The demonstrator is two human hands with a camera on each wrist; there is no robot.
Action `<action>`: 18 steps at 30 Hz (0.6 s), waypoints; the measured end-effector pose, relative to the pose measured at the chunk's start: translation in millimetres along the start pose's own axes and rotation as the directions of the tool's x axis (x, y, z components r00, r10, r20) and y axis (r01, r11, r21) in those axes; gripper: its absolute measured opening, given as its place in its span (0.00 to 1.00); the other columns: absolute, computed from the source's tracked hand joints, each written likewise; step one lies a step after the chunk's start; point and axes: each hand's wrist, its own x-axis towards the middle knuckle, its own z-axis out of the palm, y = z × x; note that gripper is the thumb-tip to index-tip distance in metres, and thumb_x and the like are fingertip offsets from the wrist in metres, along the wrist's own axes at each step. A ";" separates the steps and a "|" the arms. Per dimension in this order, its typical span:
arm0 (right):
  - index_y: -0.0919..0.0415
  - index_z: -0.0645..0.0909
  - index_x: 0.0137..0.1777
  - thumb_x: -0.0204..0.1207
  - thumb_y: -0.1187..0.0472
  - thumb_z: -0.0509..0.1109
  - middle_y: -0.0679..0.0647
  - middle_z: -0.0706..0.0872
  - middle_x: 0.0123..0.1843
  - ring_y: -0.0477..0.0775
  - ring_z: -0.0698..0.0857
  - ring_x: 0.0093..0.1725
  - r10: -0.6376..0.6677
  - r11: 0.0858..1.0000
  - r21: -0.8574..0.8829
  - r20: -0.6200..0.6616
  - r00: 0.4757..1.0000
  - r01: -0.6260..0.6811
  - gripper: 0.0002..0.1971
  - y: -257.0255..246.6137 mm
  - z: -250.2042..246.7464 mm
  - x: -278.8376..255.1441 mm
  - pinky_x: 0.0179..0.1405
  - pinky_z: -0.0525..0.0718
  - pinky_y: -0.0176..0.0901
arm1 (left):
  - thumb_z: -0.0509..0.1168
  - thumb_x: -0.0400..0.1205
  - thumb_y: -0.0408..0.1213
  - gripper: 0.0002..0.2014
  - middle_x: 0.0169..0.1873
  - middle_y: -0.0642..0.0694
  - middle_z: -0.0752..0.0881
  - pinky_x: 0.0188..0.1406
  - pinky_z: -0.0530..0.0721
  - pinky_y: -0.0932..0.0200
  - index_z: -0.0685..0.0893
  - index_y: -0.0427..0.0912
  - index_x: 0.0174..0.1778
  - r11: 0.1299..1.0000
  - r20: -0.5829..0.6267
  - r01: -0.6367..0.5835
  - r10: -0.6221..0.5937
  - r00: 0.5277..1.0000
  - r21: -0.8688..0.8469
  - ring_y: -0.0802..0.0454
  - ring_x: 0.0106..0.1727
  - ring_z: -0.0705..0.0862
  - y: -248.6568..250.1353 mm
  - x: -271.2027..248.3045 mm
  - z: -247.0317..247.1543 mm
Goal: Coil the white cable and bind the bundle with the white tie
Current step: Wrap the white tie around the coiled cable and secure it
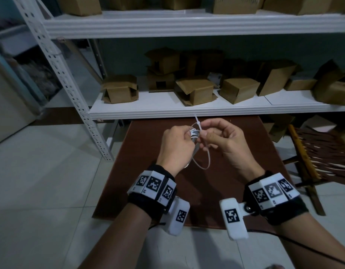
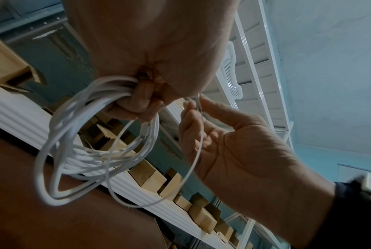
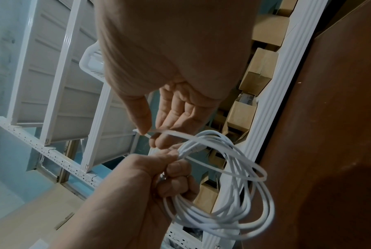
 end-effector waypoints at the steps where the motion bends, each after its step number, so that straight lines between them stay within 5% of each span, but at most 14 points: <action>1: 0.71 0.85 0.65 0.80 0.74 0.74 0.67 0.92 0.44 0.57 0.90 0.37 -0.003 1.000 0.017 0.011 1.000 0.003 0.14 -0.6 0.2 0.2 0.40 0.91 0.40 | 0.61 0.89 0.33 0.15 0.37 0.51 0.92 0.38 0.86 0.54 0.95 0.46 0.49 1.000 0.004 0.000 0.000 1.000 0.000 0.54 0.39 0.89 0.4 -0.5 0.1; 4: 0.68 0.85 0.66 0.79 0.75 0.72 0.68 0.92 0.44 0.58 0.90 0.37 0.006 0.997 0.080 0.051 0.999 -0.010 0.16 -3.4 1.2 -0.7 0.40 0.91 0.40 | 0.62 0.87 0.32 0.15 0.34 0.50 0.91 0.40 0.84 0.53 0.93 0.44 0.42 1.000 0.002 -0.003 0.003 1.000 0.001 0.54 0.39 0.89 0.4 -1.1 1.2; 11: 0.69 0.86 0.52 0.74 0.66 0.77 0.61 0.91 0.40 0.49 0.85 0.33 0.021 0.993 0.119 -0.037 0.999 -0.017 0.09 -2.2 1.8 -0.9 0.32 0.81 0.32 | 0.61 0.89 0.33 0.17 0.44 0.52 0.94 0.51 0.87 0.53 0.96 0.50 0.51 0.999 0.010 -0.018 0.018 1.000 0.029 0.52 0.49 0.90 -1.7 0.2 5.0; 18: 0.66 0.86 0.50 0.80 0.73 0.71 0.60 0.90 0.39 0.49 0.81 0.32 0.021 0.992 0.127 -0.054 0.998 -0.014 0.04 -1.3 -1.3 -1.3 0.30 0.76 0.32 | 0.60 0.90 0.33 0.17 0.49 0.50 0.94 0.57 0.87 0.49 0.95 0.50 0.57 0.999 -0.021 -0.046 0.046 0.999 -0.002 0.50 0.54 0.89 -0.1 0.2 1.6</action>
